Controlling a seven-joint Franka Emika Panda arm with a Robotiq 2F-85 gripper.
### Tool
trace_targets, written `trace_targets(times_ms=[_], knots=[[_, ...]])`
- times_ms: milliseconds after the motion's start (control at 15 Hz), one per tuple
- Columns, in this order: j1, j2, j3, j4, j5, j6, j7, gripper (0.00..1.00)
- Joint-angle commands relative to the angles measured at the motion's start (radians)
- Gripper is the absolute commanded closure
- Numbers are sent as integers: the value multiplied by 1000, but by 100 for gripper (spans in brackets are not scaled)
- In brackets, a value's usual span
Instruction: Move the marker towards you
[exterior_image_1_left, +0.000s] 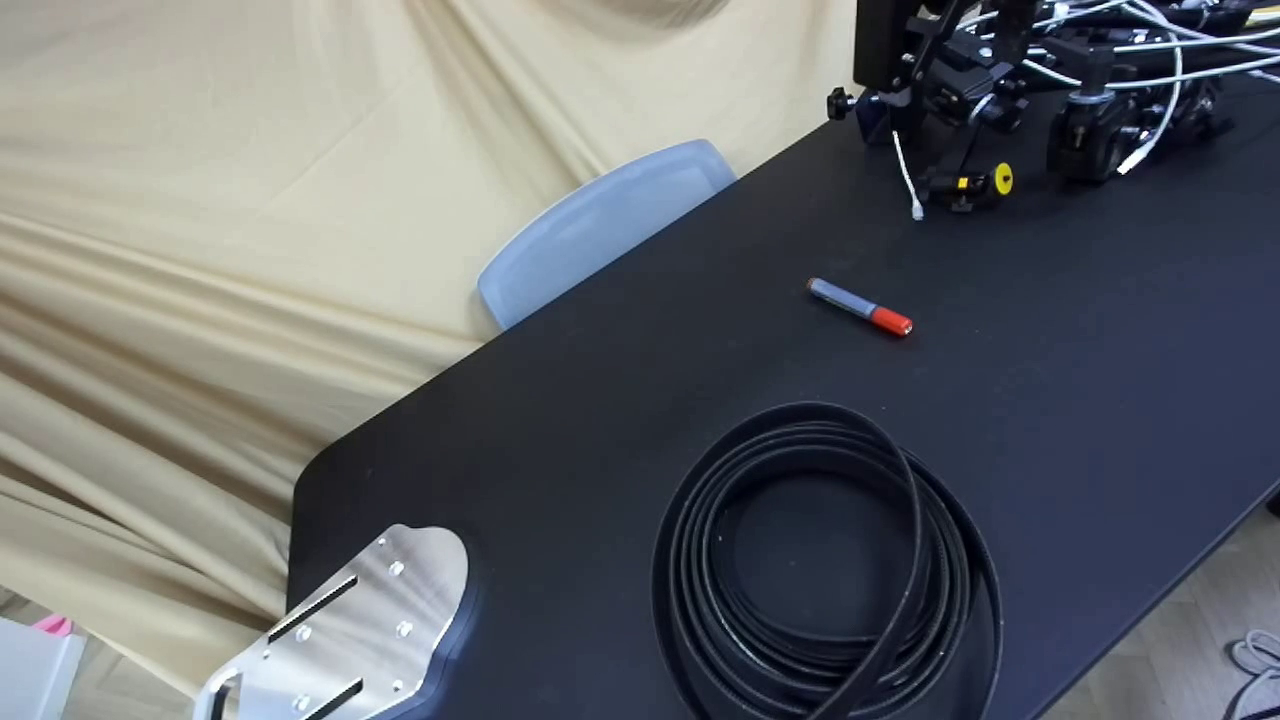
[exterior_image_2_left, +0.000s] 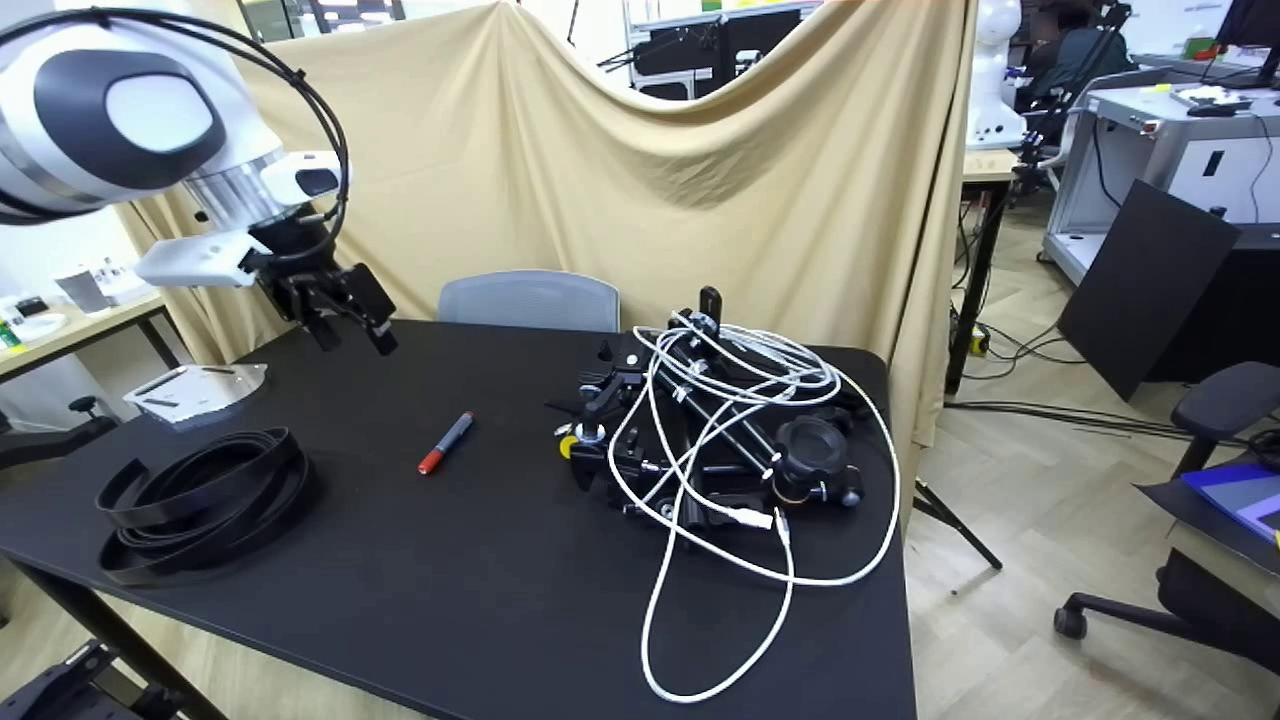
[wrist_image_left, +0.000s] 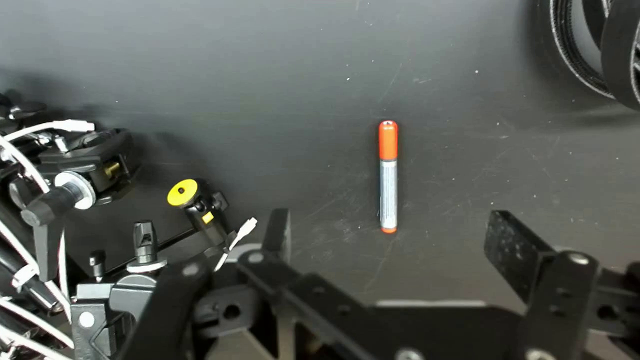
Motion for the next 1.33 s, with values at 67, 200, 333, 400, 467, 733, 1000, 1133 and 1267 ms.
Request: trace_targets(times_ms=[67,200,333,400,467,733,1000,1133,1267], knots=[[21,29,-19,9,-41,3,19,0],[26,110,-39,52,-16,40,-56,0],[22,203,-55,104,-34,60,-84,0],[26,253,-65,134,-14,68,-119,0],[27,292,-73,158,-4,75,-142,0],[37,463,-88,283,-1,87,-201,0],[83,593,-102,400,-19,72,-165,0],[120,646,-119,447,-27,74,-120,0],[141,689,-127,484,-13,71,-102,0]])
